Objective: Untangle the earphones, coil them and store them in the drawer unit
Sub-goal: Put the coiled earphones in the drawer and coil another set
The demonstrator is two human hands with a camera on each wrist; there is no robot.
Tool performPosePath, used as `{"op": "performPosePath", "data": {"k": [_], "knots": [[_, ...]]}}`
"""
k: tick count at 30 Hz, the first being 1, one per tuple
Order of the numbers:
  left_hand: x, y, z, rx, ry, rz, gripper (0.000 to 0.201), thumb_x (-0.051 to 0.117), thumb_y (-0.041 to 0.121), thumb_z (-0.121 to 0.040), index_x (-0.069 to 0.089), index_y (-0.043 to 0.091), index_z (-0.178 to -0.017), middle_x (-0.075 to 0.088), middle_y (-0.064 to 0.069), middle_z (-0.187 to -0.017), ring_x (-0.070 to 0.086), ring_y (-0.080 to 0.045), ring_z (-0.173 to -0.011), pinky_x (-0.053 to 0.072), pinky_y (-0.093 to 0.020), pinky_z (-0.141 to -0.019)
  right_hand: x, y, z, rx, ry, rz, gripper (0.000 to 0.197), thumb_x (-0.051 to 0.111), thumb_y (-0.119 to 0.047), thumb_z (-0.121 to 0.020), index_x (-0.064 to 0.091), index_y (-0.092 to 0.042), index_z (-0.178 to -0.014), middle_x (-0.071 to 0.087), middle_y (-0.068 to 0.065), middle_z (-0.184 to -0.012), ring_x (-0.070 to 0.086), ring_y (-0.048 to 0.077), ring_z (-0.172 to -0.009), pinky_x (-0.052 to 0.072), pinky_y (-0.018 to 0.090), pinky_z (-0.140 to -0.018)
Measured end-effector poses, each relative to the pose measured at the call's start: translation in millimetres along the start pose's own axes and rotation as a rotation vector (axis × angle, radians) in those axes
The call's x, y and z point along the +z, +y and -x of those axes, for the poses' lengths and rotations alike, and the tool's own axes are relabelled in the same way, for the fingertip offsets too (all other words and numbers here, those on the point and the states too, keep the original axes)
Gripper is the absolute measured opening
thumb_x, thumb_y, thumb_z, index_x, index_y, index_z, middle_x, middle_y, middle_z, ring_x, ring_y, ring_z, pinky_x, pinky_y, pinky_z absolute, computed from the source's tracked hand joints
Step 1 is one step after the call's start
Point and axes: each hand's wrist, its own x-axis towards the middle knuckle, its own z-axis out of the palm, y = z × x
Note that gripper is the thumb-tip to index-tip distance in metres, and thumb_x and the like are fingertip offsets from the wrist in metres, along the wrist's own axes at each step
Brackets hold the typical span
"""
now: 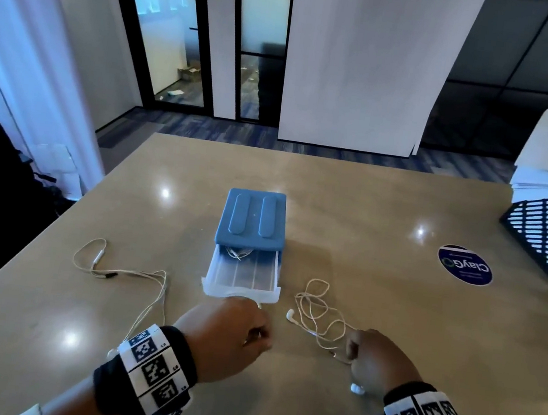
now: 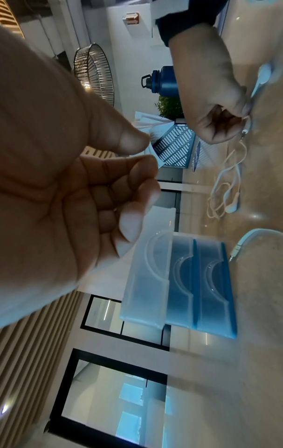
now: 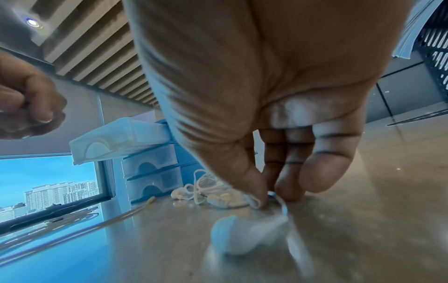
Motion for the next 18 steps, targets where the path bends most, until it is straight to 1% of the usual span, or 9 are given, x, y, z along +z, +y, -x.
{"op": "performPosePath", "data": {"k": [2, 4, 5, 8, 9, 11, 13, 16, 18], "knots": [[2, 1, 3, 0.012, -0.028, -0.011, 0.023, 0.055, 0.048, -0.087, 0.067, 0.031, -0.097, 0.063, 0.013, -0.090, 0.053, -0.003, -0.077, 0.046, -0.017, -0.071, 0, -1, 2, 0.005, 0.010, -0.044, 0.023, 0.050, -0.008, -0.078, 0.050, -0.029, -0.085, 0.060, -0.003, -0.092, 0.061, 0.021, -0.084, 0.051, 0.037, -0.076], [4, 0, 5, 0.009, -0.041, -0.013, 0.025, 0.055, 0.050, -0.087, 0.066, 0.032, -0.101, 0.064, 0.013, -0.093, 0.052, -0.002, -0.078, 0.046, -0.017, -0.073, -2, -2, 3, 0.012, 0.010, -0.082, 0.023, 0.052, -0.009, -0.078, 0.049, -0.026, -0.092, 0.063, 0.000, -0.089, 0.061, 0.022, -0.080, 0.053, 0.040, -0.074], [6, 0, 7, 0.001, -0.053, -0.015, 0.027, 0.054, 0.050, -0.088, 0.065, 0.032, -0.103, 0.064, 0.013, -0.094, 0.051, -0.001, -0.078, 0.046, -0.018, -0.074, -4, -3, 3, 0.021, 0.015, -0.097, 0.022, 0.052, -0.010, -0.078, 0.050, -0.026, -0.093, 0.063, 0.001, -0.088, 0.062, 0.022, -0.080, 0.054, 0.040, -0.074], [9, 0, 10, 0.000, -0.073, -0.023, 0.029, 0.053, 0.051, -0.089, 0.064, 0.032, -0.107, 0.064, 0.013, -0.097, 0.050, -0.001, -0.081, 0.044, -0.019, -0.076, -7, -6, 5, 0.018, 0.052, -0.083, 0.021, 0.051, -0.009, -0.077, 0.048, -0.029, -0.081, 0.054, -0.002, -0.091, 0.060, 0.022, -0.080, 0.051, 0.038, -0.071], [10, 0, 10, 0.004, -0.075, -0.024, 0.029, 0.053, 0.051, -0.089, 0.064, 0.032, -0.107, 0.064, 0.013, -0.098, 0.052, -0.002, -0.083, 0.044, -0.019, -0.078, -6, -6, 7, 0.003, 0.061, -0.069, 0.020, 0.050, -0.009, -0.077, 0.049, -0.028, -0.081, 0.052, -0.003, -0.092, 0.060, 0.022, -0.081, 0.050, 0.036, -0.071], [9, -1, 11, 0.008, -0.073, -0.029, 0.029, 0.052, 0.051, -0.089, 0.063, 0.033, -0.109, 0.064, 0.013, -0.099, 0.055, -0.003, -0.089, 0.044, -0.019, -0.080, -4, -7, 10, -0.020, 0.043, -0.011, 0.018, 0.050, -0.012, -0.080, 0.055, -0.029, -0.087, 0.049, -0.005, -0.099, 0.059, 0.021, -0.083, 0.051, 0.034, -0.074], [7, -2, 11, 0.009, -0.067, -0.026, 0.029, 0.053, 0.051, -0.090, 0.063, 0.033, -0.110, 0.064, 0.013, -0.100, 0.055, -0.003, -0.091, 0.043, -0.018, -0.080, -2, -9, 14, -0.027, 0.021, 0.030, 0.018, 0.050, -0.014, -0.083, 0.058, -0.029, -0.089, 0.047, -0.005, -0.103, 0.056, 0.021, -0.081, 0.048, 0.032, -0.074], [6, -1, 10, -0.002, -0.071, -0.019, 0.029, 0.053, 0.050, -0.090, 0.063, 0.033, -0.111, 0.064, 0.012, -0.101, 0.056, -0.003, -0.092, 0.046, -0.021, -0.083, 4, -11, 17, -0.047, 0.057, 0.024, 0.019, 0.046, -0.012, -0.081, 0.057, -0.025, -0.089, 0.053, -0.006, -0.099, 0.060, 0.021, -0.086, 0.050, 0.035, -0.075], [5, 0, 9, -0.003, -0.072, -0.020, 0.030, 0.054, 0.051, -0.089, 0.063, 0.034, -0.112, 0.064, 0.013, -0.101, 0.056, -0.003, -0.092, 0.047, -0.022, -0.083, 7, -13, 19, -0.069, 0.076, 0.019, 0.016, 0.045, -0.010, -0.079, 0.049, -0.024, -0.086, 0.059, -0.004, -0.090, 0.061, 0.022, -0.085, 0.049, 0.037, -0.073]]}}
